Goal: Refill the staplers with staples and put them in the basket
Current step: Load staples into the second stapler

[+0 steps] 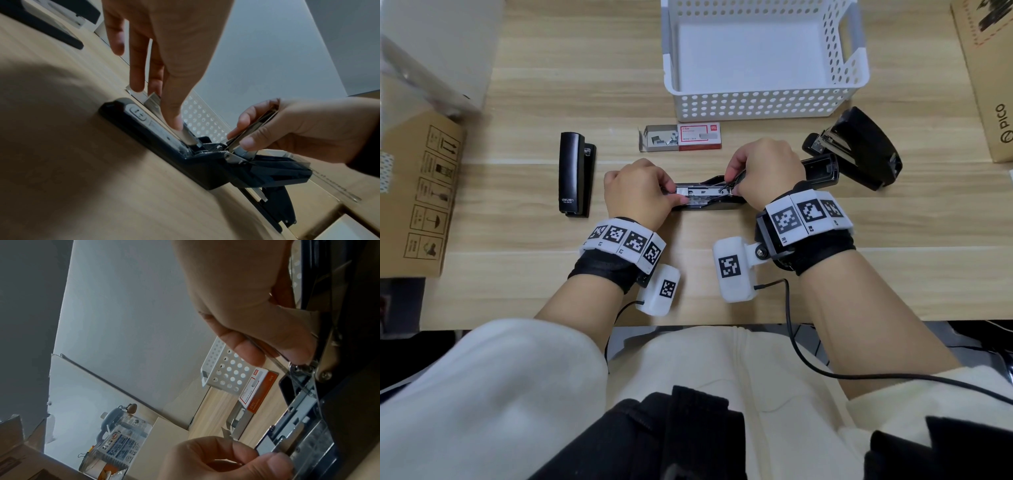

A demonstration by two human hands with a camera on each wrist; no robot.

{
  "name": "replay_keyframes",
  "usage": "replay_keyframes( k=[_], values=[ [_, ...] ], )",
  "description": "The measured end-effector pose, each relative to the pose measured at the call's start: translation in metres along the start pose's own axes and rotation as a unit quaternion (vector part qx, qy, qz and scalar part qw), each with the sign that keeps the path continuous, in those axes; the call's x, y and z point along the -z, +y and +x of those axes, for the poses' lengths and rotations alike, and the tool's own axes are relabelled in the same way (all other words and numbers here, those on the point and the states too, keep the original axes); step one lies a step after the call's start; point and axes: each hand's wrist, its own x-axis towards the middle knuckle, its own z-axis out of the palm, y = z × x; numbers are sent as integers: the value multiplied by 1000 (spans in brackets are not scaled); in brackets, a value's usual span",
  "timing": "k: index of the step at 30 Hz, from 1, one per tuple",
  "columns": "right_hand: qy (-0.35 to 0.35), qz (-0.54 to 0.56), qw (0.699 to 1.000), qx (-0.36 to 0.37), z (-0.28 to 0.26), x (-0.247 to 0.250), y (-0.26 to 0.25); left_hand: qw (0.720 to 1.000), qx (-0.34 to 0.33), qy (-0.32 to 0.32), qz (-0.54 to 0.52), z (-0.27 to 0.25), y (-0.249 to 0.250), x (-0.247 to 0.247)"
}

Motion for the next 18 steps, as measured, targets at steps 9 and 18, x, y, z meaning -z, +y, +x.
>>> replay_keyframes(
  k=[9, 18],
  values=[
    [-3, 0, 1000, 2, 1, -1, 0, 1000, 7, 6, 5, -1, 9, -6],
    [-5, -2, 1000, 4, 4, -2, 1, 998, 22, -7, -57, -3, 14, -9]
  ],
)
